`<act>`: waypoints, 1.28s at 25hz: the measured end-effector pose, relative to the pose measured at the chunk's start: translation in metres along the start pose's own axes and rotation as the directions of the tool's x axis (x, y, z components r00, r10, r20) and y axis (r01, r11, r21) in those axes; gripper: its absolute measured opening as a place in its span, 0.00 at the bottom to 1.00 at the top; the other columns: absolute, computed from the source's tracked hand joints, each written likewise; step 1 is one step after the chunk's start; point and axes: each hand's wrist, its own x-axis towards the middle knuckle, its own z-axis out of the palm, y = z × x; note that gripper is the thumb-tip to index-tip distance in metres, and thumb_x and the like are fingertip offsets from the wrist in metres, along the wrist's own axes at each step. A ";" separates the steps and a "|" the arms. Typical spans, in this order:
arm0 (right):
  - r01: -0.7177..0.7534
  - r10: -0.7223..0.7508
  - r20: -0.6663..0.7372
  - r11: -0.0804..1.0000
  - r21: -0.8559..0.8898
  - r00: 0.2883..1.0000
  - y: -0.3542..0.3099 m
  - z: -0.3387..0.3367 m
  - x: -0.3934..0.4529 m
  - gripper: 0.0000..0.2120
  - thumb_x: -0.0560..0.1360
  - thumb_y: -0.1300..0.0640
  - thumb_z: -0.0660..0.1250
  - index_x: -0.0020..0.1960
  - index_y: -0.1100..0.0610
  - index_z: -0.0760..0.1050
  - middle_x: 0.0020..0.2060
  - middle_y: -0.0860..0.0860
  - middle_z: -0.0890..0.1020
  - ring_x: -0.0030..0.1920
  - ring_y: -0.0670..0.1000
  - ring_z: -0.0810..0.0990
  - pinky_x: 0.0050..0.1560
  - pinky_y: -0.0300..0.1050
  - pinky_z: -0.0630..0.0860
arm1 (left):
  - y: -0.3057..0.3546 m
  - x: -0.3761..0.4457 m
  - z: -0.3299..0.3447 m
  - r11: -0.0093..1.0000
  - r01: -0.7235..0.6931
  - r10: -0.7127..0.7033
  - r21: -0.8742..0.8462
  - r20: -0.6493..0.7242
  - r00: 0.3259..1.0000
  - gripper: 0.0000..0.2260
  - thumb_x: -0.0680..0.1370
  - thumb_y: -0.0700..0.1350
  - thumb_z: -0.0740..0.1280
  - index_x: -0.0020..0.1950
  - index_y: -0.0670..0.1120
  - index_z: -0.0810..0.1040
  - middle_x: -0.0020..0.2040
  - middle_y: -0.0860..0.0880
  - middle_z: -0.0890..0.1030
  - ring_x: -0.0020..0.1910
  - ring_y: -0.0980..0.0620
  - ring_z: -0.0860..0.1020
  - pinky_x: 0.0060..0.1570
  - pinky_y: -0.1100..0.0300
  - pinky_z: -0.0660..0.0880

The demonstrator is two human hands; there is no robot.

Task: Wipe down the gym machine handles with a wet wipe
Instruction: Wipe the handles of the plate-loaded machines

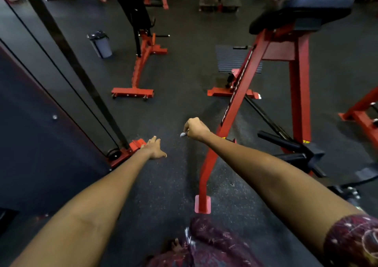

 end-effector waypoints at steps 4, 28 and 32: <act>-0.034 0.034 -0.032 0.999 -0.021 0.999 -0.011 -0.009 0.013 0.15 0.71 0.50 0.72 0.48 0.62 0.81 0.45 0.62 0.82 0.48 0.61 0.80 0.42 0.45 0.74 | 0.000 0.017 -0.025 0.999 -0.045 0.044 0.014 0.028 0.999 0.37 0.77 0.54 0.65 0.77 0.42 0.50 0.78 0.45 0.50 0.76 0.47 0.51 0.73 0.50 0.54; -0.189 0.191 -0.112 0.982 0.028 0.975 0.113 -0.149 0.376 0.14 0.72 0.51 0.71 0.51 0.60 0.80 0.48 0.61 0.82 0.51 0.61 0.80 0.45 0.47 0.74 | 0.117 0.388 -0.245 0.978 -0.185 0.179 0.100 0.069 0.981 0.27 0.73 0.53 0.69 0.67 0.43 0.67 0.68 0.43 0.70 0.65 0.42 0.71 0.63 0.50 0.69; -0.168 0.167 -0.078 0.986 -0.007 0.983 0.136 -0.184 0.460 0.10 0.72 0.58 0.71 0.50 0.62 0.80 0.47 0.63 0.82 0.51 0.60 0.80 0.45 0.48 0.74 | 0.148 0.459 -0.295 0.977 -0.211 0.211 0.020 0.025 0.977 0.30 0.76 0.51 0.67 0.73 0.40 0.61 0.72 0.41 0.65 0.69 0.42 0.67 0.66 0.51 0.66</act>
